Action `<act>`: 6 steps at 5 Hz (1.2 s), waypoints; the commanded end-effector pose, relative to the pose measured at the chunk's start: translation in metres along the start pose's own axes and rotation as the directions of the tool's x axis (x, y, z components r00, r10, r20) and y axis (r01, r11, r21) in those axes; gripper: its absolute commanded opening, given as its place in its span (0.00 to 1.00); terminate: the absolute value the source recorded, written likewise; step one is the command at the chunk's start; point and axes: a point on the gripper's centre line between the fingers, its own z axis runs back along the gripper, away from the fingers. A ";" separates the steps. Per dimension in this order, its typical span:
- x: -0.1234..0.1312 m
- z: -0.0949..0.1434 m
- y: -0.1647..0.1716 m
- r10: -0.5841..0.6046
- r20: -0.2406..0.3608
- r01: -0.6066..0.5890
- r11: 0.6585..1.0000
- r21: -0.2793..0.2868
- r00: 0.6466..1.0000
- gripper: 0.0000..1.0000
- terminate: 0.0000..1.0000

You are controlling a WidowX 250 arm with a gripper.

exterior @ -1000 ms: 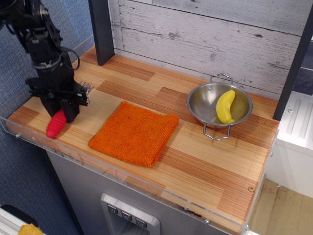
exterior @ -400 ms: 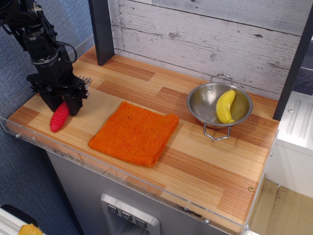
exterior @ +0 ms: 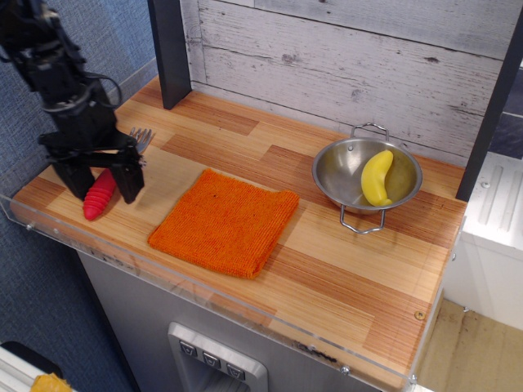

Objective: Place the red fork to the left of the orange cloth.

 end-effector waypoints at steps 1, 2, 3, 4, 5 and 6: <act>0.009 0.088 -0.024 -0.019 0.103 0.023 0.999 -0.032 0.994 1.00 0.00; 0.015 0.105 -0.051 -0.123 0.119 0.128 0.991 -0.035 0.985 1.00 0.00; 0.021 0.097 -0.073 -0.277 0.060 0.280 0.959 -0.043 0.959 1.00 0.00; 0.023 0.095 -0.081 -0.303 0.058 0.306 0.951 -0.042 0.951 1.00 0.00; 0.023 0.100 -0.085 -0.259 0.057 0.259 0.966 0.015 0.964 1.00 0.00; 0.023 0.100 -0.085 -0.259 0.057 0.259 0.966 0.015 0.964 1.00 0.00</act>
